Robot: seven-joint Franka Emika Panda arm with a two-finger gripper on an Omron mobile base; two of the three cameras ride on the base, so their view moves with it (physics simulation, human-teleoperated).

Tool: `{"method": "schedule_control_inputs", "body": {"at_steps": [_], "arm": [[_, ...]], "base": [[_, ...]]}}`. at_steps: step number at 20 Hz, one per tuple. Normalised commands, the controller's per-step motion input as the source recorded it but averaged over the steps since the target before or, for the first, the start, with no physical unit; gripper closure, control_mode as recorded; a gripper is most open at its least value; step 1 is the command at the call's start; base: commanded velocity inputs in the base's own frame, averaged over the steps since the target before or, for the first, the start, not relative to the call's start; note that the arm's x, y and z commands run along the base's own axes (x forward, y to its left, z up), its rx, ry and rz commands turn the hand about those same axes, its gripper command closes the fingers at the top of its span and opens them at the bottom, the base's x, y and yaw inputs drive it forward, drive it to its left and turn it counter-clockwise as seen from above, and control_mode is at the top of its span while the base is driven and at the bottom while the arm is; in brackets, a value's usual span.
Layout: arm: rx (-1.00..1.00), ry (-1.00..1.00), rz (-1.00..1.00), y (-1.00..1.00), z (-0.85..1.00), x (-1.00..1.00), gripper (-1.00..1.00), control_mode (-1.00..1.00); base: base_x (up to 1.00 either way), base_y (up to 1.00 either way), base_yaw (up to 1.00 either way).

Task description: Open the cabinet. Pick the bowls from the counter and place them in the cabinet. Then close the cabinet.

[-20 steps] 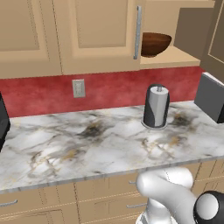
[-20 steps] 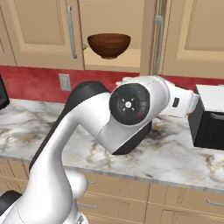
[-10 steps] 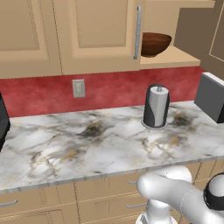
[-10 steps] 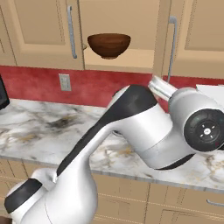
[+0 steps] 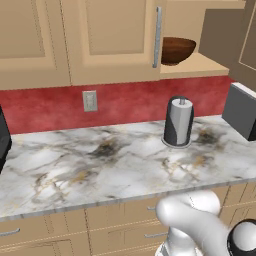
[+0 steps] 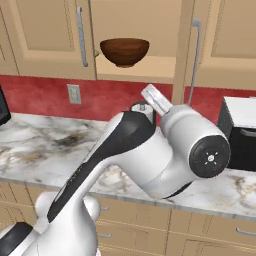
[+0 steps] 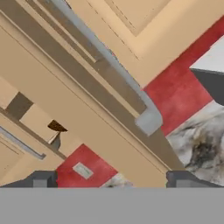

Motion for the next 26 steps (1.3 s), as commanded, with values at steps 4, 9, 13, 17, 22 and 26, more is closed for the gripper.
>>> {"method": "schedule_control_inputs", "body": {"at_steps": [4, 9, 13, 17, 22, 26], "arm": [[0.15, -0.21, 0.0, 1.0, -0.46, 0.62, -1.0, -1.0], [0.13, -0.18, -0.02, 1.0, -0.47, 0.92, -1.0, -1.0], [0.11, -0.15, -0.05, 1.0, -0.52, 0.96, -1.0, -1.0], [0.15, -0.06, -0.06, 1.0, -0.38, 1.0, -1.0, -1.0], [0.11, 0.21, 0.0, 0.75, -0.11, 1.0, -1.0, -1.0], [0.04, 0.44, 0.1, 0.11, -0.02, 1.0, -1.0, -1.0]], "base": [[0.0, 0.0, 0.0], [0.0, 0.0, 0.0], [0.0, 0.0, 0.0], [0.0, 0.0, 0.0], [0.0, 0.0, 0.0], [0.0, 0.0, 0.0]]}}
